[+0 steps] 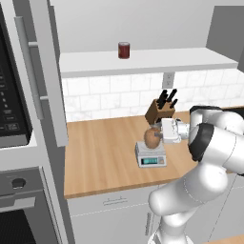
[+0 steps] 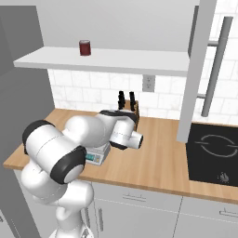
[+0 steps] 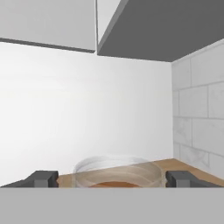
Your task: Pick the honey bottle and place it on the digital scale for weighing, and close the cabinet.
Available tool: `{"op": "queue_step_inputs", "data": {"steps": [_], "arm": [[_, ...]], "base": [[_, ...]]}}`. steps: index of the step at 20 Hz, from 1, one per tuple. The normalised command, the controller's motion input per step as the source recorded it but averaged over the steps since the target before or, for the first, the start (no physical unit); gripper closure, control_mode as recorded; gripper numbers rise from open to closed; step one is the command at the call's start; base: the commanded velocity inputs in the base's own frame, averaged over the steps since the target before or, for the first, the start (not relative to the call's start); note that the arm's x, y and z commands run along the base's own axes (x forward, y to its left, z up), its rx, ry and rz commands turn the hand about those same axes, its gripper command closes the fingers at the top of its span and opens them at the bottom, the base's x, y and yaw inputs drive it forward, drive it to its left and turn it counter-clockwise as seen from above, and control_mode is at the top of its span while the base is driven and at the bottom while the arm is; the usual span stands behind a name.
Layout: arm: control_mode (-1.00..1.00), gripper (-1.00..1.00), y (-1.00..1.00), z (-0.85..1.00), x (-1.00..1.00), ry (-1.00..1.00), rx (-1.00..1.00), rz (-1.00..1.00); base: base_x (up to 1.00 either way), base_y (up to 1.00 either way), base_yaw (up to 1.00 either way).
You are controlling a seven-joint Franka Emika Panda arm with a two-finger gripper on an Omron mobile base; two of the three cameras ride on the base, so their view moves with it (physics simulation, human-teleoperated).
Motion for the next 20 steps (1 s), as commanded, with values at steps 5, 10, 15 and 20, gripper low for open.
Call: {"op": "queue_step_inputs", "data": {"steps": [5, 10, 15, 20], "arm": [[-1.0, -1.0, 0.0, 0.16, -0.1, -0.04, 0.0, 0.0], [-1.0, -1.0, 0.0, 0.36, -0.32, -0.1, 0.0, 0.0], [-1.0, -1.0, -0.01, 0.4, -0.6, -0.35, 0.0, 0.0], [-1.0, -1.0, -0.14, 0.46, -0.76, -0.52, 0.0, -0.09]], "base": [[0.0, 0.0, 0.0], [0.0, 0.0, 0.0], [0.0, 0.0, 0.0], [0.0, 0.0, 0.0]]}}
